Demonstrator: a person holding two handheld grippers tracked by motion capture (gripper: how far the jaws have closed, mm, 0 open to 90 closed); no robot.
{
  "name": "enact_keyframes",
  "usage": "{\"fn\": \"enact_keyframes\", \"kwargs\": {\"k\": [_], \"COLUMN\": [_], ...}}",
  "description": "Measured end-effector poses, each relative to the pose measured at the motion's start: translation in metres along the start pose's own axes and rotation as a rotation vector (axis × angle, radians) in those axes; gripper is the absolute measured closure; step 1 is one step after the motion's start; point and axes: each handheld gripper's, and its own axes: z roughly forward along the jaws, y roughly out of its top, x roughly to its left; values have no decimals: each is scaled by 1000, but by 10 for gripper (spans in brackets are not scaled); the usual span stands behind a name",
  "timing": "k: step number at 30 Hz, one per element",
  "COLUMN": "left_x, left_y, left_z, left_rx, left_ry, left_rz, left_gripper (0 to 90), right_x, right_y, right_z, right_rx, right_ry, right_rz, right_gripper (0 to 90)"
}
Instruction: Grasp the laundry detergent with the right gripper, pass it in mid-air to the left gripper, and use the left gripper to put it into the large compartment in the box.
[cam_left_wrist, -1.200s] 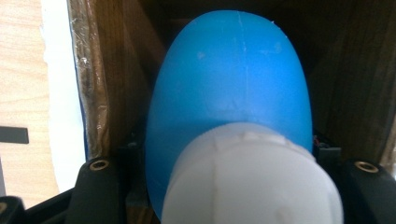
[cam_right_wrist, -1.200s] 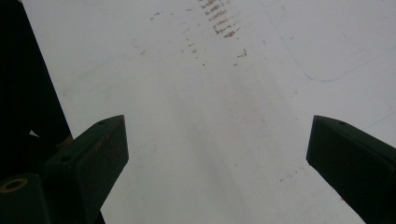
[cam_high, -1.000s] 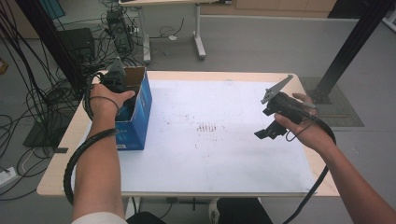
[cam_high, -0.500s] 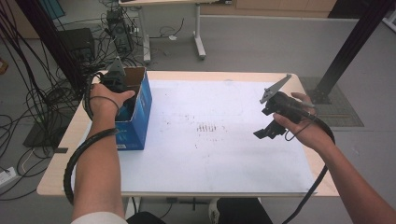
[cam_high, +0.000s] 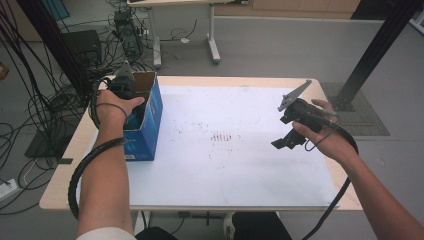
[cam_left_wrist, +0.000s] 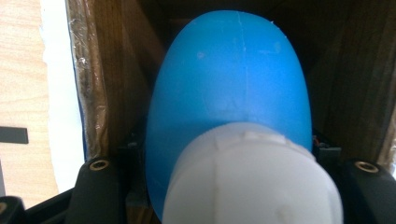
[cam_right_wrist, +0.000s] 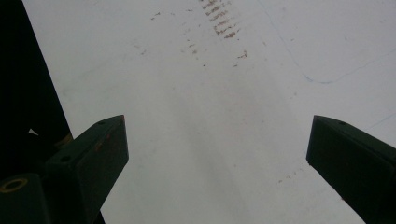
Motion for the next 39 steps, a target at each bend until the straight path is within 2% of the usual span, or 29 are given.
{"fn": "enact_keyframes", "kwargs": {"k": [39], "left_x": [0], "left_y": [0], "left_z": [-1], "left_rx": [0], "left_ry": [-5], "left_rz": [-1], "left_gripper": [350], "right_x": [1], "right_y": [0], "right_z": [2], "right_rx": [0], "right_ry": [8], "right_rz": [-5], "right_gripper": [56]}}
